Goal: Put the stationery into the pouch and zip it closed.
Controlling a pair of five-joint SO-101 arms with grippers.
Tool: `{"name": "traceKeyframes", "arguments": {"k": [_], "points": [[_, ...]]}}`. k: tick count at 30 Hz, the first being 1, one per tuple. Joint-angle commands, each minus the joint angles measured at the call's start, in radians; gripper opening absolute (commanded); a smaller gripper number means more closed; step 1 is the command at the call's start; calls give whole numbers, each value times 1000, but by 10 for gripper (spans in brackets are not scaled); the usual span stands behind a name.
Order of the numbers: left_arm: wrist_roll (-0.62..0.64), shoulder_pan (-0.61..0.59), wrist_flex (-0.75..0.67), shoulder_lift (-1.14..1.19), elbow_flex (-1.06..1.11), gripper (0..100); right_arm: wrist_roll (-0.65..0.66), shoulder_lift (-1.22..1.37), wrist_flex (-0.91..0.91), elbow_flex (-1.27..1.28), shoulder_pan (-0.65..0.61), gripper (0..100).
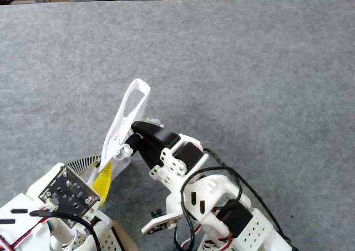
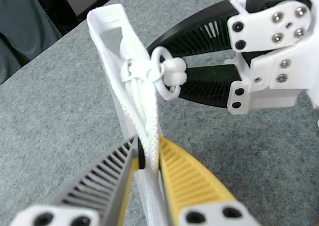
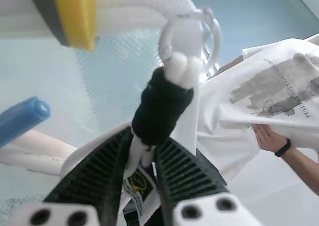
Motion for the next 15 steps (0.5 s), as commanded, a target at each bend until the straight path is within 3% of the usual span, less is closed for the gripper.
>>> {"name": "traceKeyframes", "arguments": {"k": [1, 7, 12, 15], "points": [[6, 13, 2, 2, -24, 29, 29, -76, -8, -48, 81, 12], [6, 13, 2, 0, -25, 29, 288, -128, -15, 18, 265, 12], [5, 15, 6, 0, -56, 29, 325, -99, -23, 38, 371, 12], [3, 18, 6, 0, -104, 29, 325, -97, -123, 70, 466, 12]]}}
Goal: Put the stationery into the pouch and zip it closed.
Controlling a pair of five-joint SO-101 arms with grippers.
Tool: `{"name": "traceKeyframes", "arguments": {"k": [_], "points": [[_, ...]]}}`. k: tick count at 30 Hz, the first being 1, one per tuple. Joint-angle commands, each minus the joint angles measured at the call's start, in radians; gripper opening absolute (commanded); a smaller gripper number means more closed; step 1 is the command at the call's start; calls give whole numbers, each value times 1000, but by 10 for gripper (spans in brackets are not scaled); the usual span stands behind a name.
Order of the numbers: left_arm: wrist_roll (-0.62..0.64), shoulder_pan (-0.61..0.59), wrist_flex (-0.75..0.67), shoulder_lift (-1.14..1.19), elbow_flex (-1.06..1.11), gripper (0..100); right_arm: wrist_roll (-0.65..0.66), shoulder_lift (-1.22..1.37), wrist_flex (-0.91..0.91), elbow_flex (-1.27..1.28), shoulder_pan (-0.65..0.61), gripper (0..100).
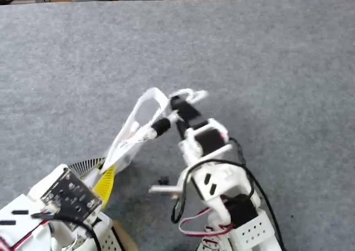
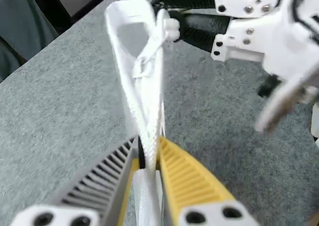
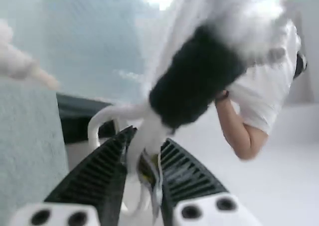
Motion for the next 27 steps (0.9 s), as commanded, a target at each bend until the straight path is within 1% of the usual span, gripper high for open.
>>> {"name": "traceKeyframes", "arguments": {"k": [1, 3, 6, 14, 17, 19, 22, 23, 24, 27], "points": [[8, 16, 5, 2, -88, 29, 11, -87, -126, 27, 114, 12], [8, 18, 5, 8, -110, 29, 11, -85, -170, 33, 153, 12], [9, 18, 5, 8, -119, 29, 8, -81, -180, 33, 184, 12], [8, 12, 5, 8, -68, 29, 11, -77, -173, 33, 138, 15], [9, 12, 5, 8, -54, 29, 15, -77, -109, 33, 138, 15], [11, 12, 5, 8, -51, 29, 57, -77, -86, 31, 138, 19], [11, -10, 5, 8, -51, 29, 61, -77, -11, 33, 144, 83], [11, -27, 5, 9, -51, 29, 40, -79, 25, 33, 146, 106], [8, -36, 5, 9, -51, 29, -23, -79, 57, 28, 147, 125], [11, -51, 5, 9, -51, 29, -284, -77, 112, -58, 157, 145]]}}
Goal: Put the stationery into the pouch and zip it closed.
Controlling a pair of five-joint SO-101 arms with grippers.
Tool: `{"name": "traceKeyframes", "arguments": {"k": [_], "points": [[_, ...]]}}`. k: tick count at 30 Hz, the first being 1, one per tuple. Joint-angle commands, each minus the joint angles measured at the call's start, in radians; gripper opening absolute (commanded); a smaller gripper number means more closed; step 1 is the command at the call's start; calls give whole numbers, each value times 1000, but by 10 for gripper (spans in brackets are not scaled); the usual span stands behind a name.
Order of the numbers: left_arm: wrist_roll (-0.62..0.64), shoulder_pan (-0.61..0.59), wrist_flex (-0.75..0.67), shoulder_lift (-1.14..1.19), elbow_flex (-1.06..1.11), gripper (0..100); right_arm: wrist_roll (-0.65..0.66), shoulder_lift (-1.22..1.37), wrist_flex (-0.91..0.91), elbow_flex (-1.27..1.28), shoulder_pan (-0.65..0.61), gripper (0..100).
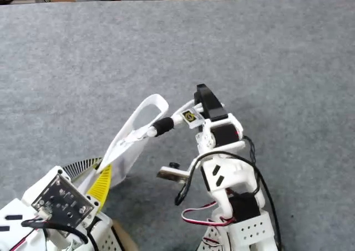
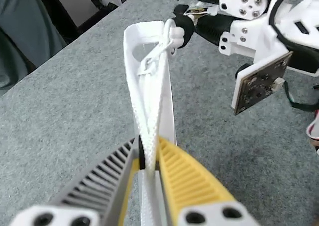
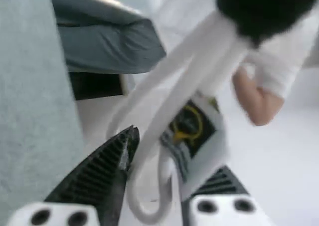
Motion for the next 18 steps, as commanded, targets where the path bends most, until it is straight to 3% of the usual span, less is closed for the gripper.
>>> {"name": "traceKeyframes", "arguments": {"k": [1, 10, 14, 18], "points": [[8, -22, 2, 8, -8, 29, -293, -76, 78, -130, 6, 145], [9, -58, 0, 8, 51, 29, -661, -76, 594, -530, 86, 145], [9, -93, 0, 8, 53, 29, -816, -76, 908, -679, 92, 145], [9, -93, 0, 8, 53, 29, -878, -73, 1209, -771, 87, 145]]}}
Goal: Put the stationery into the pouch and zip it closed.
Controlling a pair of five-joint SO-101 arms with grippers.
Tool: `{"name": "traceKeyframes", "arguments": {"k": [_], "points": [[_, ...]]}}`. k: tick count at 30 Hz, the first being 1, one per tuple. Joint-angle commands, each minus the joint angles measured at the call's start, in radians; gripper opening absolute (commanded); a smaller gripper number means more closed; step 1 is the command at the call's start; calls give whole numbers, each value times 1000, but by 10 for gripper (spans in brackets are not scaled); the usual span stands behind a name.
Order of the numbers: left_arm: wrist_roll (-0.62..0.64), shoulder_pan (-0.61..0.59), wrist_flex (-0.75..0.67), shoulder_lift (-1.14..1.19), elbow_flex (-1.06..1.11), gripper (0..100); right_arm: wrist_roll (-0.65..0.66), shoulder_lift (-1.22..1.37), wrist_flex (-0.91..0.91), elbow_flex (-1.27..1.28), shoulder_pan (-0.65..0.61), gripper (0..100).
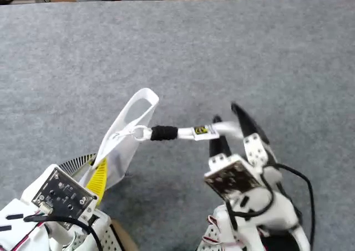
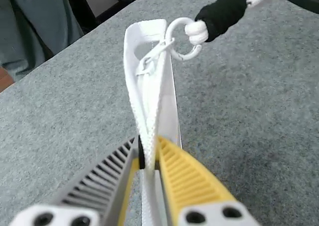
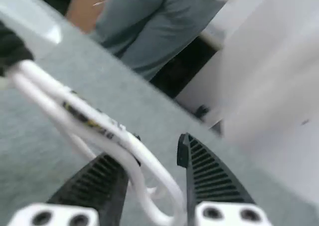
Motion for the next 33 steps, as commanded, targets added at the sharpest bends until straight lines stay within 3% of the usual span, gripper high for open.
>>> {"name": "traceKeyframes", "arguments": {"k": [1, 3, 6, 14, 18, 24, 28, 33], "points": [[9, -16, 5, 9, 7, 29, -41, -74, 244, -104, 11, 144], [9, -10, 5, 9, 7, 29, -48, -74, 304, -134, 11, 123], [9, -7, 5, 11, 7, 29, -43, -76, 322, -137, 9, 6], [8, -7, 6, 9, -18, 29, -43, -77, 298, -139, 17, 12], [8, -15, 6, 11, -85, 29, -49, -76, 308, -151, 80, 12], [9, -16, 5, 11, -41, 29, -40, -71, 422, -236, -32, 15], [68, -18, 3, 11, 12, 29, -6, -27, 503, -323, -35, 15], [121, -84, -3, 11, 54, 29, -222, 225, 516, -378, -44, 15]]}}
